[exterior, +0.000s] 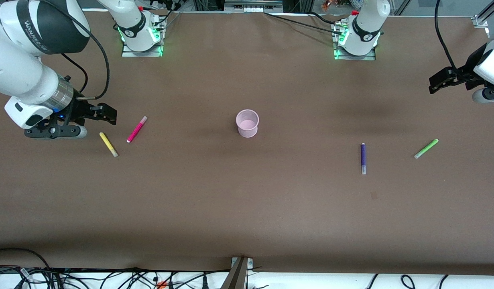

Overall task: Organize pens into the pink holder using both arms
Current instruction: 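Reach the right gripper down to the pink marker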

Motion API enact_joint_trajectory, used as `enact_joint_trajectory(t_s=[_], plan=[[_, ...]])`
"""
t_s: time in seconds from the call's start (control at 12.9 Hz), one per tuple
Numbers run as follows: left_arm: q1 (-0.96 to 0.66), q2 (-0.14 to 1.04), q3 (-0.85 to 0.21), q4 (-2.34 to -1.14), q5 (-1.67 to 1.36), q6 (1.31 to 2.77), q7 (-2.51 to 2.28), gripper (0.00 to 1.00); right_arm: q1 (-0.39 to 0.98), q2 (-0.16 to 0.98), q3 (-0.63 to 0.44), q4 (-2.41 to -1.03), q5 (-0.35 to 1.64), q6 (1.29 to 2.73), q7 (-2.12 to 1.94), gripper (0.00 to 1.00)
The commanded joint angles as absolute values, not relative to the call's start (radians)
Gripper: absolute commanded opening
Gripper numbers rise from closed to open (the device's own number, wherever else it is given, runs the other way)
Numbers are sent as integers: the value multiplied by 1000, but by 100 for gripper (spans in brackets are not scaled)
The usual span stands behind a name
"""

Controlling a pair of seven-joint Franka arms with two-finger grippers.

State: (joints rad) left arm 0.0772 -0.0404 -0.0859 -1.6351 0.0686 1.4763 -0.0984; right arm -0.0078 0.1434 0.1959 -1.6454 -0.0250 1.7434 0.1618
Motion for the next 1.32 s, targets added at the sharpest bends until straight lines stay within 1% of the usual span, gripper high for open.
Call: enact_joint_trajectory(t_s=[0.0,0.16,0.39,0.62,0.78,0.85,1.01,1.24], plan=[[81,-28,-94,-1608,89,1466,-84,100,-23,137,213,-1635,-31,1726,184,100],[81,-29,-97,-1606,87,1468,-86,100,-29,140,212,-1634,-32,1727,176,100],[83,-37,-86,-1603,78,1471,-84,100,-34,175,204,-1643,-32,1726,195,100],[83,-41,-87,-1601,72,1476,-93,100,-37,218,198,-1672,-34,1741,265,100],[81,-44,-101,-1595,52,1471,-107,100,-37,244,183,-1725,-35,1746,304,98],[72,-48,-104,-1594,51,1474,-106,100,-37,251,167,-1765,-35,1775,325,98],[71,-49,-133,-1594,52,1476,-103,100,-38,249,157,-1886,-35,1921,325,98],[71,-48,-143,-1583,44,1474,-103,100,-38,253,137,-2044,-37,2128,325,99]])
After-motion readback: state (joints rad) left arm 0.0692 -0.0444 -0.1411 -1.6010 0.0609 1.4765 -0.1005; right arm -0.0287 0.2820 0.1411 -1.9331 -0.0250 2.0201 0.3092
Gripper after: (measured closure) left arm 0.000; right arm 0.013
